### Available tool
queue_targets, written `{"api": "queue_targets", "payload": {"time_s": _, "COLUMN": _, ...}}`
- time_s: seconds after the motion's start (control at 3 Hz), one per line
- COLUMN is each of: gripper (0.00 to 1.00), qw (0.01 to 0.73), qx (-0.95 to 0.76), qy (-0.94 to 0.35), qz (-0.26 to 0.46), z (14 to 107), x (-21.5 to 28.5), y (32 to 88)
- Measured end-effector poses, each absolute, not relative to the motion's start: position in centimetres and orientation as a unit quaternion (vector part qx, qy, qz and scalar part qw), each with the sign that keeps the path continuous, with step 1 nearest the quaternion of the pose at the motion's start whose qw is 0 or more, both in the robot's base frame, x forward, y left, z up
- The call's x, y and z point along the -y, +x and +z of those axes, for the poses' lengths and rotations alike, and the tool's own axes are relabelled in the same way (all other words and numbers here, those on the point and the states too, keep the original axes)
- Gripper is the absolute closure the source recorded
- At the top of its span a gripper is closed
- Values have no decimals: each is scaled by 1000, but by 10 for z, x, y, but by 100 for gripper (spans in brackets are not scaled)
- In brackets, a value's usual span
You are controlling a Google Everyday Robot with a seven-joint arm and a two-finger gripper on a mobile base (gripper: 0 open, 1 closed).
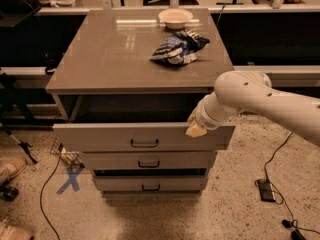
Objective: Open top drawer
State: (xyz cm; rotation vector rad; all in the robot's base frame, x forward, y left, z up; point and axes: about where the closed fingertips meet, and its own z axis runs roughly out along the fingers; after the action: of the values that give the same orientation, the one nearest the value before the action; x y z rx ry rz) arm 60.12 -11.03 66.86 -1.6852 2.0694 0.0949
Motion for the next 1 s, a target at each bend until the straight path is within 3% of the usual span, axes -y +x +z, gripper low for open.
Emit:
{"api": "queue_targets", "payload": {"time_s": 0.33, "gripper": 98, "qw": 233, "qx": -753, "qy": -614, "qz": 35, "z": 672, "x": 110, "y": 601}}
{"api": "queue_targets", "payload": {"time_s": 0.67, "gripper": 76, "qw": 233, "qx": -753, "qy": -614, "qz": 35, "z": 672, "x": 110, "y": 601}}
{"api": "queue_targets", "payload": {"time_s": 1.0, "gripper": 44, "qw": 233, "qx": -753, "qy": -614, "qz": 35, "z": 673, "x": 110, "y": 601}}
